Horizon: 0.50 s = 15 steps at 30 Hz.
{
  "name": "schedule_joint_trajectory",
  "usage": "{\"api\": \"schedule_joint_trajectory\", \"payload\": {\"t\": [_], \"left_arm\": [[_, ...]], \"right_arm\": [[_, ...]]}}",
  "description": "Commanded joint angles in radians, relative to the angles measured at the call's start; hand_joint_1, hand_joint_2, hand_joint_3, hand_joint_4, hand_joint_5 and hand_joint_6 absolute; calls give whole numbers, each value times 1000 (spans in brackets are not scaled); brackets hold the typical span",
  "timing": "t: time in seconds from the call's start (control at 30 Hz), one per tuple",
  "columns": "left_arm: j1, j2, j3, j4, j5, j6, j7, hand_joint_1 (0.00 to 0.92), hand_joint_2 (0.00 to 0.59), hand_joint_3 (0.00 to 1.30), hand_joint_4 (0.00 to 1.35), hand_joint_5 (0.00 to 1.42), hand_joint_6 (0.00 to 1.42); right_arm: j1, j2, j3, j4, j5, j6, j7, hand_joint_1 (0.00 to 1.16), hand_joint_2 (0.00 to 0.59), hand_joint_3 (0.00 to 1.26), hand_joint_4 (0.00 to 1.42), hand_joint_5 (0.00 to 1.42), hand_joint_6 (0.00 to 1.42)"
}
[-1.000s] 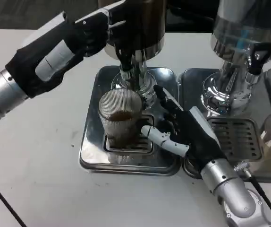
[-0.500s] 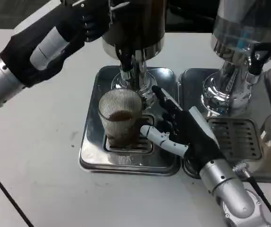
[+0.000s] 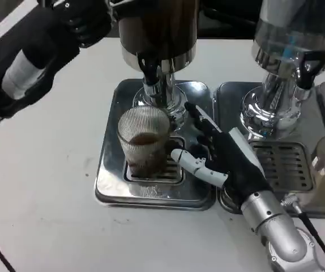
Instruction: Grasp the cup under the faucet to collect the drink, then remove the cup.
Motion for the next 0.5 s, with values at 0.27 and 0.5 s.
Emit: {"api": "schedule_joint_trajectory", "payload": {"t": [0.27, 0.5], "left_arm": [[229, 16, 80, -222, 47, -80, 124, 0, 57, 147, 91, 151, 98], [352, 5, 117, -234, 131, -155, 241, 0, 45, 111, 54, 123, 91]], "right_arm": [[19, 4, -16, 2, 8, -49, -17, 561, 282, 47, 12, 15, 49], [15, 0, -16, 4, 5, -56, -19, 595, 257, 28, 12, 16, 62]]}}
